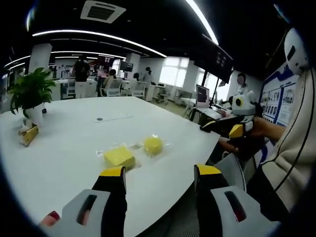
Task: Compare the silicone blocks by pressing each to a similar depth, holding the contact briefly, and releasing to observe deformation and rebound differences across the visible hardness samples.
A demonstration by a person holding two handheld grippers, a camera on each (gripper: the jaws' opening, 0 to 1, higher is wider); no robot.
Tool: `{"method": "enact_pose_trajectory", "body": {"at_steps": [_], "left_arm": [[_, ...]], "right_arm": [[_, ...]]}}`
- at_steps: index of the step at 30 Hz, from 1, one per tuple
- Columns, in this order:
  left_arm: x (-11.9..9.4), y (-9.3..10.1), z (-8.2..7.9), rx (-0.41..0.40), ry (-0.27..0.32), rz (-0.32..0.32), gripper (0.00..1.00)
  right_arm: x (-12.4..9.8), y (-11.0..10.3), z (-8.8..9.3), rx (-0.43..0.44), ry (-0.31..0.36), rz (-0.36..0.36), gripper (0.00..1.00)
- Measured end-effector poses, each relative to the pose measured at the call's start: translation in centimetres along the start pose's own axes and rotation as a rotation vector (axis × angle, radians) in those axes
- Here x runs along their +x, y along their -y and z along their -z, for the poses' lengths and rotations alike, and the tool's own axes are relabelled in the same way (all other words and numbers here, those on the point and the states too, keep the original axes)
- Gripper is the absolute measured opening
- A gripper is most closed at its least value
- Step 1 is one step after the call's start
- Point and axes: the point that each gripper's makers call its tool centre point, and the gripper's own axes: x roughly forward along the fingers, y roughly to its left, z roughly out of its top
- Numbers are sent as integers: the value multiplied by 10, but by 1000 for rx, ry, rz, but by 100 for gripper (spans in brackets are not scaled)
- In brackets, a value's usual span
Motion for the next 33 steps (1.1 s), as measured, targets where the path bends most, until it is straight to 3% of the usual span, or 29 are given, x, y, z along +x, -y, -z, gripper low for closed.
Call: {"method": "enact_pose_trajectory", "body": {"at_steps": [33], "left_arm": [[-2, -2, 8, -9, -1, 26, 55]], "right_arm": [[-1, 2, 9, 23, -10, 43, 68]]}}
